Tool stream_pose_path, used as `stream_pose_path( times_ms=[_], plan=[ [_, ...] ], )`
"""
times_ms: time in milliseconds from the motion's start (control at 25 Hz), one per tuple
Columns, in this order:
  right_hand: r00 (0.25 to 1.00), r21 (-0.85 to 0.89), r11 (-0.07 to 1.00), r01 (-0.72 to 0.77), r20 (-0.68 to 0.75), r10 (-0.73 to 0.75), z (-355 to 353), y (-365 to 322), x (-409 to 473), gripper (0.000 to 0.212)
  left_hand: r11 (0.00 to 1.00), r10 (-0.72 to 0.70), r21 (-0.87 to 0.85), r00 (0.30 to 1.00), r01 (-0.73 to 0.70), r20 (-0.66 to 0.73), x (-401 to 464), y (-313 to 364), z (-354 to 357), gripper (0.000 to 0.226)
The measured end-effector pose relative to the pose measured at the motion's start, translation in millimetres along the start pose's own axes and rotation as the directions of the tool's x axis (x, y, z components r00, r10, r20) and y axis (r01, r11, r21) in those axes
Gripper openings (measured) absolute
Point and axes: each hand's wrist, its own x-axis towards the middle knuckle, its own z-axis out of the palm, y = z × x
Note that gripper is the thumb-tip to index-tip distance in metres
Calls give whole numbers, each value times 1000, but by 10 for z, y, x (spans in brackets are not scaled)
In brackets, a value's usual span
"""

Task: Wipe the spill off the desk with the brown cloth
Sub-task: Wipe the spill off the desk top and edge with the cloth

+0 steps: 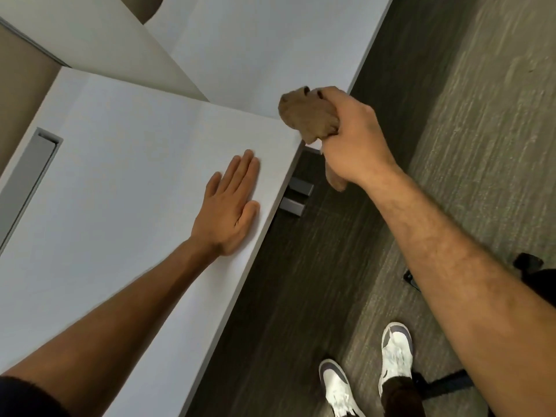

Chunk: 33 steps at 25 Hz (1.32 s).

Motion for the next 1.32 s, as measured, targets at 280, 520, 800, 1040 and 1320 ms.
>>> stream_pose_path(
  times_ms=[280,520,800,1040,1320],
  plan=[
    [959,-367,915,169,276,-66,396,16,85,64,1000,-8,12,1000,8,8,7,14,-12,70],
    [983,397,913,-98,-108,152,275,283,-636,41,1000,-7,-5,1000,7,-10,-2,53,-48,72],
    [893,727,617,-300,-13,450,1353,197,-1481,63,1000,3,11,1000,-3,-28,8,68,-29,72],
    [935,657,710,-252,-24,354,1392,329,-1480,67,1000,-17,18,999,18,-28,3,95,-25,73],
    [956,565,772,-290,204,210,1229,523,-1939,56,1000,-21,2,1000,21,-21,10,111,-41,74]
  ],
)
